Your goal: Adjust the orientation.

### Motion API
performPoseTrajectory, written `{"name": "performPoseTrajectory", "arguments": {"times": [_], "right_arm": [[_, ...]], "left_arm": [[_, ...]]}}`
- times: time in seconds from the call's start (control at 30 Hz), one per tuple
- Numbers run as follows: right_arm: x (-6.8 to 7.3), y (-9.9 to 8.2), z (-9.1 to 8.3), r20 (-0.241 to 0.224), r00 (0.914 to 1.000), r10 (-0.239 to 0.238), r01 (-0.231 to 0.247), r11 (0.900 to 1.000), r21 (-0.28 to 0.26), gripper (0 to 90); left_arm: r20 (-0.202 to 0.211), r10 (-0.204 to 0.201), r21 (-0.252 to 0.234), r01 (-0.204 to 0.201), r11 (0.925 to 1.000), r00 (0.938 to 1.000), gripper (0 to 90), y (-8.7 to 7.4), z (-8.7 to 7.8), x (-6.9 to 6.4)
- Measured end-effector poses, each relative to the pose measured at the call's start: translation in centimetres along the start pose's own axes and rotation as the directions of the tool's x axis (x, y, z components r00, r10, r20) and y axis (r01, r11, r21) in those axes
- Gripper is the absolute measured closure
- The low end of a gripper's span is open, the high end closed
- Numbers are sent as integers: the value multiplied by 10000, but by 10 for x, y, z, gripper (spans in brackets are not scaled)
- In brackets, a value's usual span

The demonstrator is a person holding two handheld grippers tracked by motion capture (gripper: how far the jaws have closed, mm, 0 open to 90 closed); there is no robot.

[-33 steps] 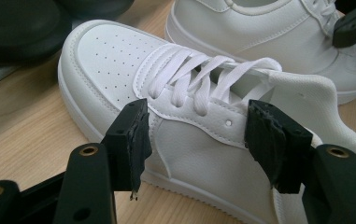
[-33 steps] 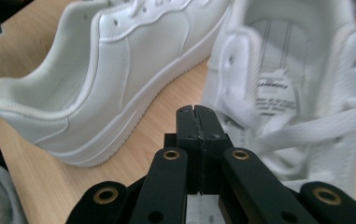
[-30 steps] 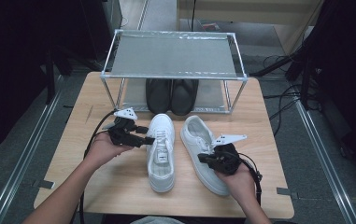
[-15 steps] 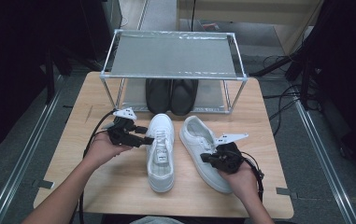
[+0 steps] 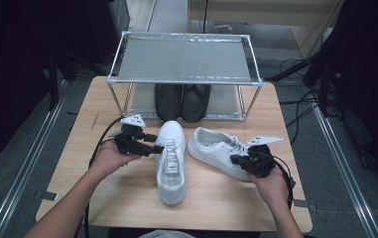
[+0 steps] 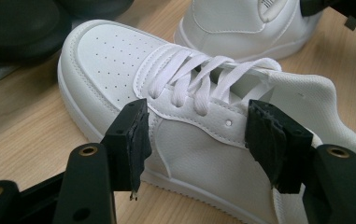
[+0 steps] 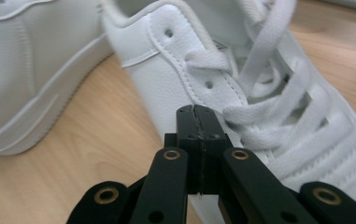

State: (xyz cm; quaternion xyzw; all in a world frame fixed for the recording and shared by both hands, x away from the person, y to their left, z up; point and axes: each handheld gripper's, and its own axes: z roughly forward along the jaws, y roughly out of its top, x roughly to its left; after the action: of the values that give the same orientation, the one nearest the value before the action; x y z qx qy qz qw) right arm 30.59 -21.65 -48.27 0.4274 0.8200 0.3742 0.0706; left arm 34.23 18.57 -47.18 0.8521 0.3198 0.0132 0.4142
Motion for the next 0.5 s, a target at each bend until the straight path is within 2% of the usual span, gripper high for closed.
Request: {"name": "performPoseTrajectory", "arguments": {"times": [0.13, 0.2, 0.3, 0.5], "right_arm": [[-8, 3, 0, 706, 9975, 62, -49, 9998, -190, 900], [-13, 4, 0, 787, 9966, 240, -221, 9994, -254, 900], [-16, 5, -3, 553, 9959, 711, -695, 9971, -297, 900], [0, 12, -12, 164, 9990, 416, -399, 9949, -929, 900]], "left_arm": [[24, 2, 8, -2, 10000, 10000, 405, 0, 0, 0], [9, 3, 6, -3, 10000, 10000, 405, 0, 1, 0], [-21, -28, 8, 28, 10000, 10000, 405, 0, 1, 0], [-4, -134, 41, 134, 9999, 9999, 405, -1, 0, 0]]}}
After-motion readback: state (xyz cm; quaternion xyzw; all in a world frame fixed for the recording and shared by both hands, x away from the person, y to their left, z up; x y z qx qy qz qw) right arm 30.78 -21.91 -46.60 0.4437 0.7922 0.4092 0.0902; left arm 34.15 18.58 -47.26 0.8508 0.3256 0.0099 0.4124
